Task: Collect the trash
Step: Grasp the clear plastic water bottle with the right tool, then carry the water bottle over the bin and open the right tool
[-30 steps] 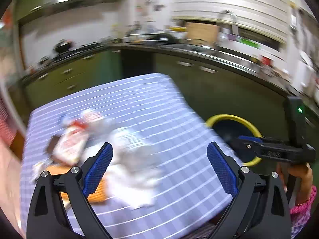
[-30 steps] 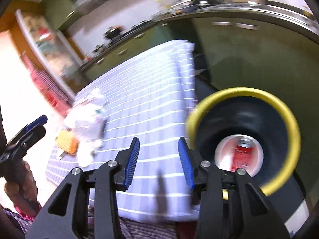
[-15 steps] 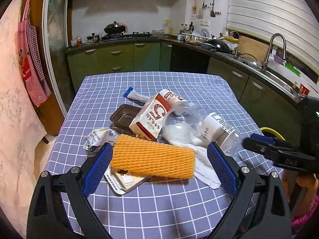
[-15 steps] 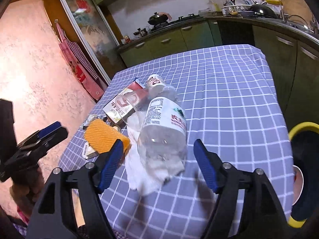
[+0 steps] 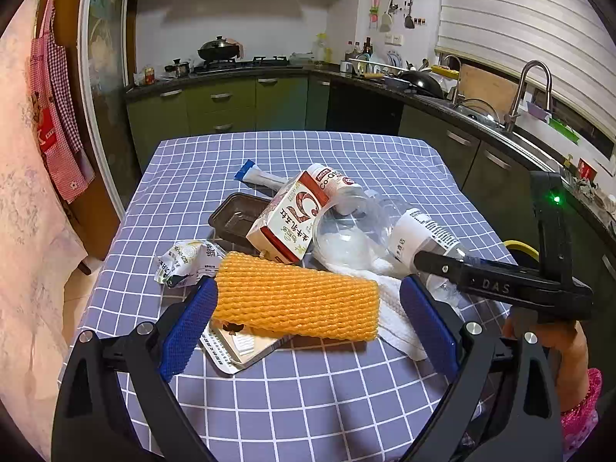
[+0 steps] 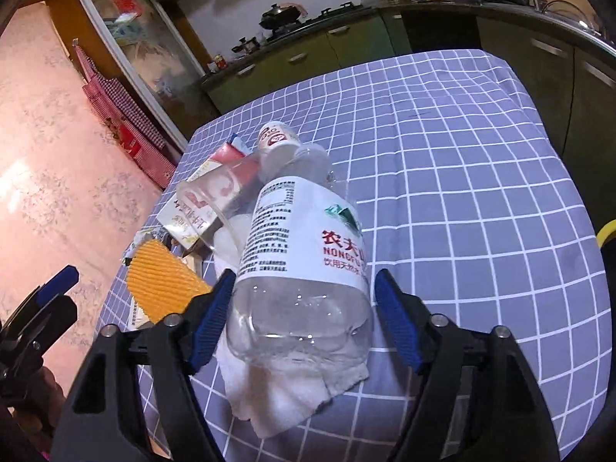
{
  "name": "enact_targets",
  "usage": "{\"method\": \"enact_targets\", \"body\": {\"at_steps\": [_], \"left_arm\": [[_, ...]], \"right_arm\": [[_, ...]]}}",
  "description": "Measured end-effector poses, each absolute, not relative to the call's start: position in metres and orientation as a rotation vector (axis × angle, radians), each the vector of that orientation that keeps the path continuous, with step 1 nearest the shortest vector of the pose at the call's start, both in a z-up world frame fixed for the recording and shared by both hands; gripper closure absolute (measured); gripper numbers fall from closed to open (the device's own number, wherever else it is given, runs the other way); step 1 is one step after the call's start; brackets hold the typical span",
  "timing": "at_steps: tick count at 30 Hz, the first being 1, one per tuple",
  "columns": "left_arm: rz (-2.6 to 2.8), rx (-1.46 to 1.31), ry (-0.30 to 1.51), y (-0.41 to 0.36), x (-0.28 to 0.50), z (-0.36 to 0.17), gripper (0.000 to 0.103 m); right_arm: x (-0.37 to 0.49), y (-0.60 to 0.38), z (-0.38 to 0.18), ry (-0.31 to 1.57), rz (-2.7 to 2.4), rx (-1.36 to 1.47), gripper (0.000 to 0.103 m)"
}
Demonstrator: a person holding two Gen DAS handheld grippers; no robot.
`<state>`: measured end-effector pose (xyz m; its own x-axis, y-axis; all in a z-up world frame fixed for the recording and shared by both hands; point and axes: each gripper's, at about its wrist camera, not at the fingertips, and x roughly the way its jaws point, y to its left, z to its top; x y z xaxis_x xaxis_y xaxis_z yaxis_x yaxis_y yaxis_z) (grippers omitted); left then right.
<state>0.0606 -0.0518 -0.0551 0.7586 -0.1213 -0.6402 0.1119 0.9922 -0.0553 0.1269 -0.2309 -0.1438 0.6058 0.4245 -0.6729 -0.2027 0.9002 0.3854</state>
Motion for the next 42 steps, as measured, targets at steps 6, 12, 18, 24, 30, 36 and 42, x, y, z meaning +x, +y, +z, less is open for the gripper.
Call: {"method": "enact_targets", "body": {"at_steps": [6,12,18,24,30,36,42], "left_arm": [[-0.134,-0.008,0.705,-0.055,0.063,-0.06,0.009],[-0.142,0.003,0.704,-0.059,0.062,-0.06,0.009],[-0.144,0.006,0.704,-0.06,0.06,-0.061,0.009],[-0.153,0.019,0.709,-0.068,0.059,-0.062,0.009],[-0.162,0.03,0.713,-0.073,0.059,-0.064,0.009],[-0.164,0.032,0.719,-0.075,0.061,-0.065,0.009],[-0.172,0.043,0.715,-0.078,0.06,-0.065,0.009]], "right_arm": [[0.115,-0.239,-0.132,0.808,0.36,0.269,0.043],[0.096,-0.246,-0.114,0.755,0.352,0.251,0.043],[0.077,-0.259,-0.097,0.696,0.325,0.239,0.043],[0.068,-0.268,-0.087,0.67,0.314,0.235,0.043],[0.059,-0.273,-0.078,0.641,0.308,0.222,0.043],[0.044,-0.292,-0.064,0.584,0.254,0.213,0.043],[0.017,-0.337,-0.049,0.528,0.15,0.227,0.043]]}}
